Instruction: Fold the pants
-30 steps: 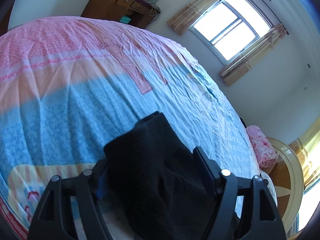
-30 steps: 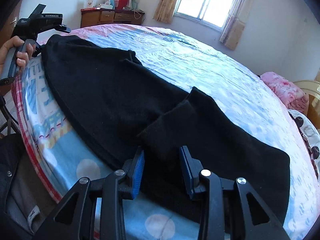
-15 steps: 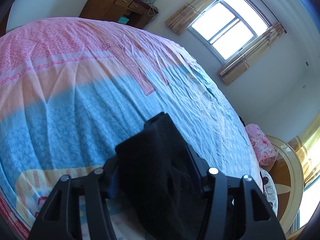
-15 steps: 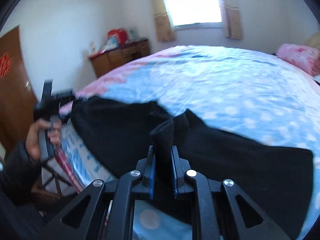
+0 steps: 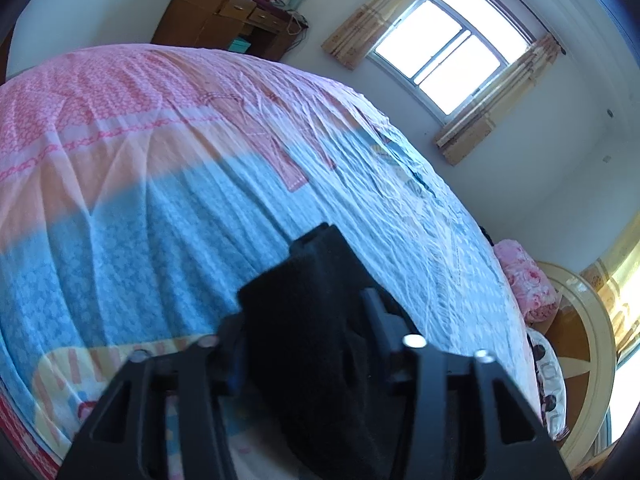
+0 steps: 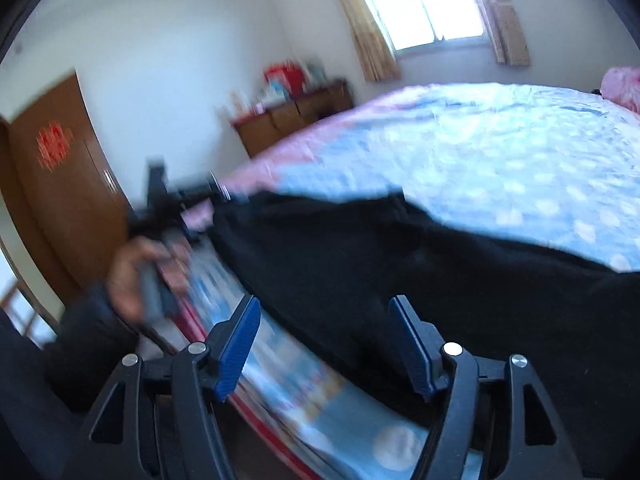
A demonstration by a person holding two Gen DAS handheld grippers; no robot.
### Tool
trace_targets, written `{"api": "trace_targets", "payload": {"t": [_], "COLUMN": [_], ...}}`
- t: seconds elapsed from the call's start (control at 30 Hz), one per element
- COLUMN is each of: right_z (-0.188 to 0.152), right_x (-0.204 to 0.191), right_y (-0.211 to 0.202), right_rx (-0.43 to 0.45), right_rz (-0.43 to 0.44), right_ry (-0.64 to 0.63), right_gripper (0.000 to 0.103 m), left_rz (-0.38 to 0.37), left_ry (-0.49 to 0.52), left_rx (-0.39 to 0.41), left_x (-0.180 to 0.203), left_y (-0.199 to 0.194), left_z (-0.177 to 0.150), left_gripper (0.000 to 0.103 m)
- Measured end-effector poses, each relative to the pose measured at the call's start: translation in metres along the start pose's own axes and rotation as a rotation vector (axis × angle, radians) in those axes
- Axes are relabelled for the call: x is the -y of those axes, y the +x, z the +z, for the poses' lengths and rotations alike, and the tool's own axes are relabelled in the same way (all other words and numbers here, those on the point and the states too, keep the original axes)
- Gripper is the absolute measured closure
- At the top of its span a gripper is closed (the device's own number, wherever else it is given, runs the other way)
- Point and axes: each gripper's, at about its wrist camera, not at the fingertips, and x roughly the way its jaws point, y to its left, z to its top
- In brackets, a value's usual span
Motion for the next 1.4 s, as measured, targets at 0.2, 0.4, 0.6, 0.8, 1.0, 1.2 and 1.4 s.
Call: {"api": "trace_targets", "payload": {"t": [0.2,0.4,0.6,0.8,1.0,1.2,1.4], "right_z": [0.007,0.007,0.006,-0.003,-0.018,-0.046,-0.046], "right_x": [0.02,0.05,0.117,0.168,0.19,0.201,0.203], "right_y": [-0.006,-0.029,-0.089,-0.13,-0.17,-0.191,-0.193], "right_rx": [0.032,0.075,0.22,0.24,0.264,0.292,0.298], "right_rz": [-0.037,-0.1,-0.185,-0.22,-0.275,-0.304,-0.296], "right_ry": [0.12,0.248,0.455,0.567,0.58,0.623,0.612], "right_gripper": [0.034,0.034,0.034,0.034,0.034,0.034,0.034], "left_rz": [-0.058,-0.068,-0.248,-0.496,-0.612,-0.528,-0.644], "left_ry": [-0.021,0.034,0.356,0.646,0.85,1.148,1.291], "left_rx": [-0.01,0.016,0.031,-0.082,-0.231,-0.434,-0.317], "left_x": [-0.005,0.021,0.138,0.253,0.329,0.351,0.346], "left_y": [-0.001,-0.013,-0.037,-0.048,-0.029,0.008,-0.032], "left_z": [-0.002,0.006,-0.017,-0.1,-0.202,-0.311,-0.324], "left_gripper": [0.079,0.08,0.08,0.08,0.08,0.069,0.024]}}
